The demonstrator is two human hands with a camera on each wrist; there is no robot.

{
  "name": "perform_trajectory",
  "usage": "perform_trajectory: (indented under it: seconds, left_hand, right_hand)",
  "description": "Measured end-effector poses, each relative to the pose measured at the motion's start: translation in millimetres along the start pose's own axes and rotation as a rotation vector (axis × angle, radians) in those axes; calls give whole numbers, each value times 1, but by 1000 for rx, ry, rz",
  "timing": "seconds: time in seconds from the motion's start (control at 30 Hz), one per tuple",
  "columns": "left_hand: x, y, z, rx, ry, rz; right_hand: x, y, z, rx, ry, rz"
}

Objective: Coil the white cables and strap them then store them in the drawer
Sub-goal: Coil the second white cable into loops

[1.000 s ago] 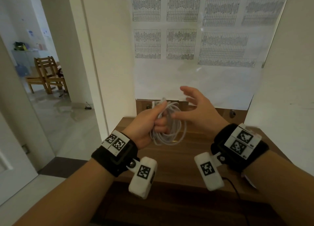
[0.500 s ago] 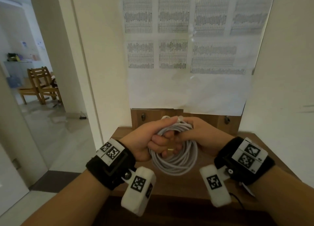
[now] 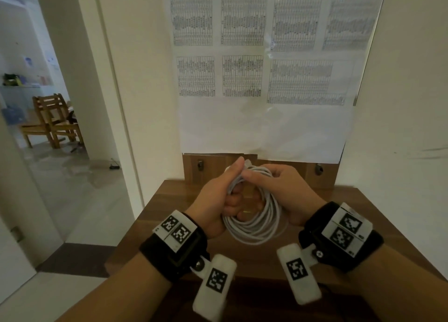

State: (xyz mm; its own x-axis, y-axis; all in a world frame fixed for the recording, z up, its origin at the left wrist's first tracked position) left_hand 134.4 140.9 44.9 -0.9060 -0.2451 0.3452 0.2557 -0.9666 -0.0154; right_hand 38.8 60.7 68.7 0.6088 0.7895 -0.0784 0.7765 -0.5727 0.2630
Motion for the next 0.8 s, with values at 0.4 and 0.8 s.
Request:
perform_trajectory:
  seconds: [0.4, 0.8]
  left_hand:
    - [0, 6, -5, 116, -163, 87]
    - [8, 20, -22, -26, -49, -121]
  right_hand:
    - [5, -6, 7, -20, 196, 115]
    - [-18, -8, 27, 1, 247, 231]
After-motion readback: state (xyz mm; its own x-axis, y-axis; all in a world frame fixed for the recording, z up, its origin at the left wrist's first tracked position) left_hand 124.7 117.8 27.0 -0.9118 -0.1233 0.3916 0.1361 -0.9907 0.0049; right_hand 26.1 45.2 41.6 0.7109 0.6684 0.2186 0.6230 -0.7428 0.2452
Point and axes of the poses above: each hand's wrist, its own y-axis towards the middle knuckle, its own x-axis out of the palm, z = x × y, the point moved 6 cm from there along y, towards the middle knuckle
